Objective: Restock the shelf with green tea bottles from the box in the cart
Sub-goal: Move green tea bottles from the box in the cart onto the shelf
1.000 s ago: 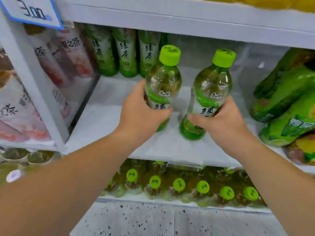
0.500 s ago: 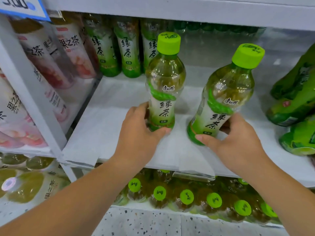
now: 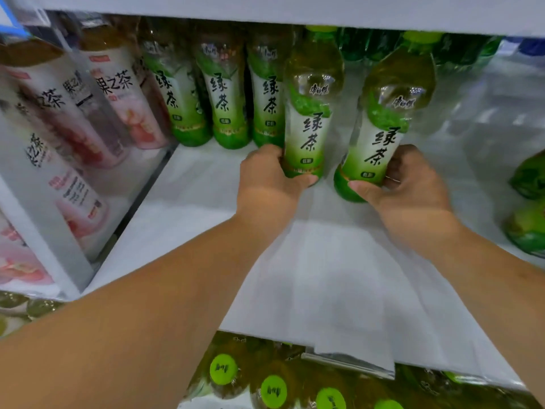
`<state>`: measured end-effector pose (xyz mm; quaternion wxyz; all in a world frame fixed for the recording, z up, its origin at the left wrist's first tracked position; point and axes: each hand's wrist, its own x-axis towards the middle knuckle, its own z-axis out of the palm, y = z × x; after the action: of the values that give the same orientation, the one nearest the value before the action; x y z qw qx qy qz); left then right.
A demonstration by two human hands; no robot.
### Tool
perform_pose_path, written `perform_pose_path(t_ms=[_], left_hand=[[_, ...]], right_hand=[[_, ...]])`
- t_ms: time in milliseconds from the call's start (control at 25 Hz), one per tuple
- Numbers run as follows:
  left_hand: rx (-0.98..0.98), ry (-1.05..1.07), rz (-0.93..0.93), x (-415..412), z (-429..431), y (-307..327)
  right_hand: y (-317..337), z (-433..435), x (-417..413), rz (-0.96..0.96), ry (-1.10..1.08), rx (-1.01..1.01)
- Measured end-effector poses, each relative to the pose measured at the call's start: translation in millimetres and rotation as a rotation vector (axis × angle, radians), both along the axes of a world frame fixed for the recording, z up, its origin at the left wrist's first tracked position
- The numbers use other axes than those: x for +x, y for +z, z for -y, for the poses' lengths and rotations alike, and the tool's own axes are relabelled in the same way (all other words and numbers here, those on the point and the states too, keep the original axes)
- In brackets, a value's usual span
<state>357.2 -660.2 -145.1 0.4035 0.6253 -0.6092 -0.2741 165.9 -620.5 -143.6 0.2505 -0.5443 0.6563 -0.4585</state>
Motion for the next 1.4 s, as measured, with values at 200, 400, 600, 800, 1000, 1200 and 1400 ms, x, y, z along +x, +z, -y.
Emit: perform_pose_path(t_ms=[200,400,600,800,1000,1200,1400], left_hand=[[-0.049,0.046,-0.014,-16.7,27.5,-7.1],[-0.122,0.032,0.075,-21.8,43.1,-16.5],[-0.191,0.014,0.156,-29.2,49.1,-19.0],[-0.163,0.086,0.051,-30.5,50.9,-20.8],[-0.165,0.111,0.062,-29.0,47.5,-17.2],[-0.138,0.116,0.037,-28.7,50.3,-18.3],[-0.098,0.128,0.035,-29.6,52.5,-19.0]], right_hand=[[-7.5,38.1,-9.6,0.008,0.021,-0.069],[-2.4,61.0,-12.3,-0.021,0.019,-0.047],[-9.0,72.9,-9.9,0.044,-0.011,-0.079],[-17.1,71.1,-6.5,0.089,-0.008,-0.121],[-17.8,70.0,-7.2,0.049,-0.007,-0.098],[-19.0,69.2,-6.1,0.036,-0.011,-0.097],[-19.8,72.1,-7.5,0.049,0.000,-0.081]])
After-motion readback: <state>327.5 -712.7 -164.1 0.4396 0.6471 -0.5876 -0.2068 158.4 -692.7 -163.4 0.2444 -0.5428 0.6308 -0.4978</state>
